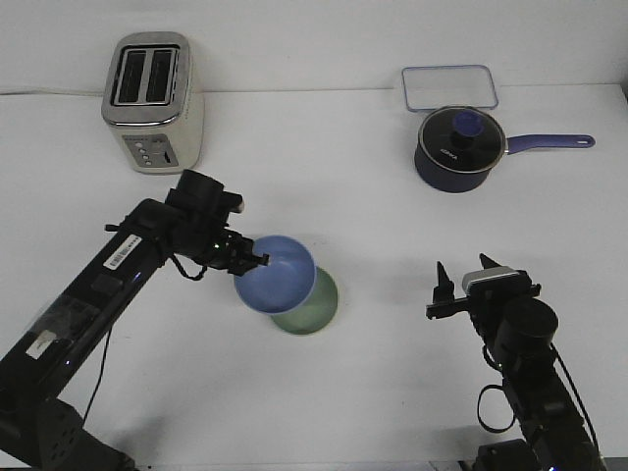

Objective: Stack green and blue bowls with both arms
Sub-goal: 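Lower the blue bowl onto the green bowl and open the left gripper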

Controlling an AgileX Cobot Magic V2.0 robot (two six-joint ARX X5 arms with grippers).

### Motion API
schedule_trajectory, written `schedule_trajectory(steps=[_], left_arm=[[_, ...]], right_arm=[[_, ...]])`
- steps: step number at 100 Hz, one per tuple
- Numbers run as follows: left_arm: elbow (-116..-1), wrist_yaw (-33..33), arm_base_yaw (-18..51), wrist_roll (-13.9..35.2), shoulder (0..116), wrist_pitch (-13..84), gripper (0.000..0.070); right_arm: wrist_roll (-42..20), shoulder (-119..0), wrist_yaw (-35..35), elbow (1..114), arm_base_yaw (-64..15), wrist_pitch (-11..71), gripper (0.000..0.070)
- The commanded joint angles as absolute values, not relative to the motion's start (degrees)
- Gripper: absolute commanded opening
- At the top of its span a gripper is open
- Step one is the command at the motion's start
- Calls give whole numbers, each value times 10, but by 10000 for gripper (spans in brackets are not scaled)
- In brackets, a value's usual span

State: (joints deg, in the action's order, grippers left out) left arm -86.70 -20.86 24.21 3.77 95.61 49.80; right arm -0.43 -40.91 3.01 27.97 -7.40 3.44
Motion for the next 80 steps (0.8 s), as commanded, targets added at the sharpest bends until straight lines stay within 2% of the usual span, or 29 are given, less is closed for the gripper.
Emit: schedule_trajectory(steps=[1,27,60,64,73,80], left_arm=[[-875,-211,262,33,959,487,6],[-874,-210,314,41,975,469,7],[-874,-210,323,46,1002,480,22],[-874,-210,323,46,1002,481,52],[-874,-210,323,46,1002,481,193],[-874,-210,323,48,1002,481,272]], right_arm=[[-7,-412,31,284,-75,26,522],[-7,-412,31,284,-75,26,521],[-7,-412,32,284,-75,26,521],[-7,-412,31,284,-75,26,521],[-7,-412,31,284,-75,26,521],[-7,-412,31,284,-75,26,521]])
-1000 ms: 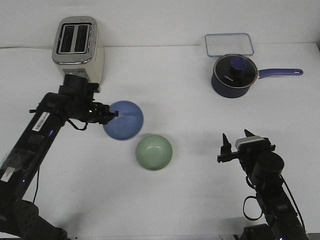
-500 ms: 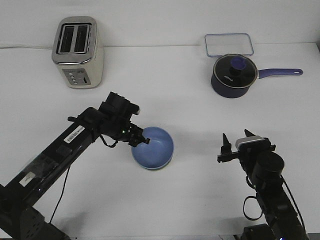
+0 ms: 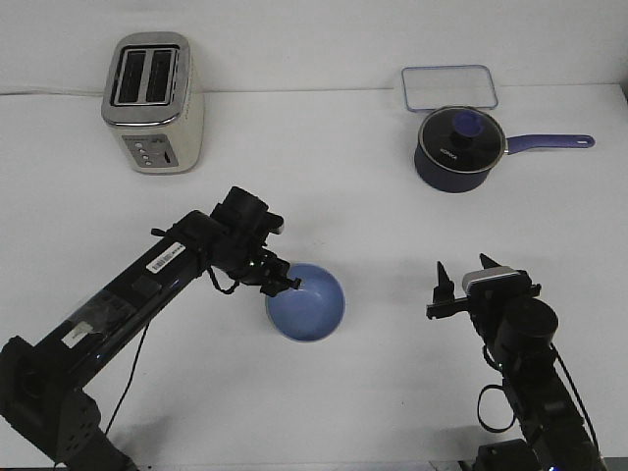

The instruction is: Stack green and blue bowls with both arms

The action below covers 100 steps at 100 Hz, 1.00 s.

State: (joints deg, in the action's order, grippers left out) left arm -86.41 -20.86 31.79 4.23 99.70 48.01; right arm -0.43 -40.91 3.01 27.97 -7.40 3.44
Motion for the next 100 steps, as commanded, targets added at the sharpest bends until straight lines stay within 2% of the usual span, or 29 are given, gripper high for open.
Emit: schedule_trajectory(steps=[1,10,22,30,41,76,100], left_arm=[[-874,-210,323,48,1002,481,279],[-874,-210,323,48,1002,481,367],[-875,-210,322,48,1000,477,536],[-877,-210,318,46,992,474,589],[-877,-198,307,38,965,467,592],[-877,-73,236,12,828,433,592],[-847,-68,154,8,767,399,592]], right_arm=[[-7,-412,31,284,-75,26,521],[-7,-412,31,284,-75,26,521],[-7,-412,31,284,-75,26,521],[-7,-412,31,284,-75,26,521],[-7,-412,31,284,-75,26,522],[-7,-412,31,284,-75,26,521],[-7,-412,31,284,-75,26,522]])
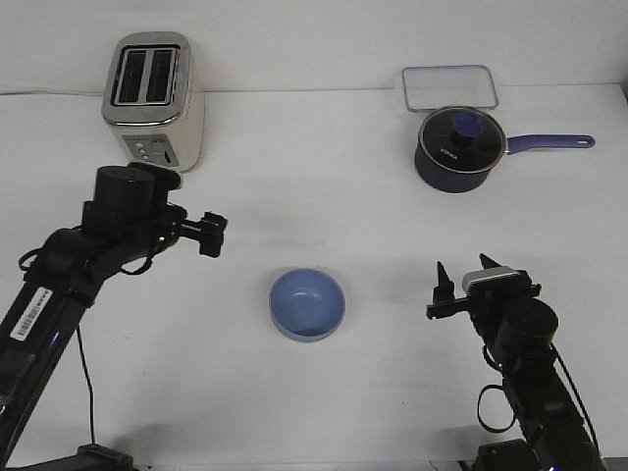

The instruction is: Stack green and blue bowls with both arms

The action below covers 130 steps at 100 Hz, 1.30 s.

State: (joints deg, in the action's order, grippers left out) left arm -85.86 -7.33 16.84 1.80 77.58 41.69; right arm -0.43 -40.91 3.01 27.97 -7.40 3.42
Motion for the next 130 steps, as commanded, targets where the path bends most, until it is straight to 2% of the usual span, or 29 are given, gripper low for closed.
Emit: schedule_trajectory(steps=[1,24,46,61,70,76,84,118,122,126,130], left_arm=[[-842,-68,150,8,764,395,592],[-687,-68,90,13,667,271,591],[-512,-68,79,25,541,133,591],[-413,-68,79,27,461,91,591],[-364,-68,79,55,414,69,591],[-334,-68,79,56,383,62,592],[-305,-69,79,72,346,52,592],[-293,-64,81,70,260,46,583],[-293,-64,81,70,256,47,579],[-293,-64,81,70,253,47,562],[-293,-64,81,70,252,48,502]], right_arm=[[-7,-412,31,284,-75,26,521],[-7,-412,31,284,-75,26,521],[-7,-412,31,284,-75,26,521],[-6,-412,31,284,-75,26,522],[-6,-412,31,284,-75,26,521],[-7,-412,31,284,-75,26,521],[-6,-412,31,284,-75,26,521],[-6,-412,30,284,-75,26,518],[-6,-412,30,284,-75,26,489],[-6,-412,30,284,-75,26,427],[-6,-412,30,284,-75,26,347]])
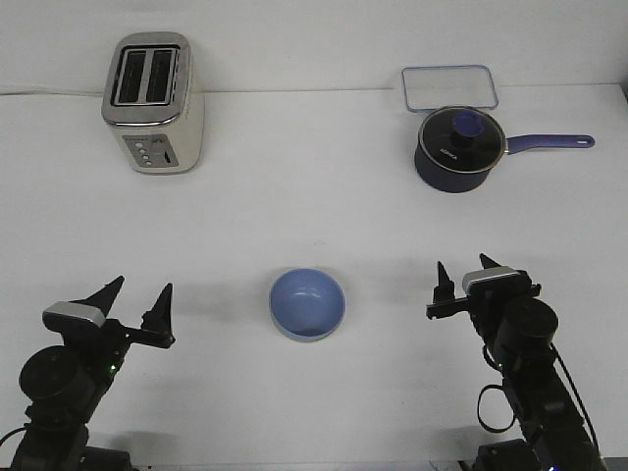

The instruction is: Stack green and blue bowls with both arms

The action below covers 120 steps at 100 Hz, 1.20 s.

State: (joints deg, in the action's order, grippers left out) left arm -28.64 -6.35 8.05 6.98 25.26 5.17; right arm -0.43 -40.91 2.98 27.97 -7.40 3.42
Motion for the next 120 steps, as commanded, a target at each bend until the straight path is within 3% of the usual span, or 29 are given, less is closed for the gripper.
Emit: schedule_trajectory(steps=[1,12,22,120], left_arm=[[-293,-64,81,70,252,48,482],[-293,-64,81,70,251,57,202],[-293,-64,81,70,251,73,0],[-293,-61,81,70,250,89,12]], right_arm=[[-6,-412,30,284,-75,26,325],[-6,-412,30,284,-75,26,106],[-6,-412,30,284,-75,26,9],[-6,-412,30,284,-75,26,9]])
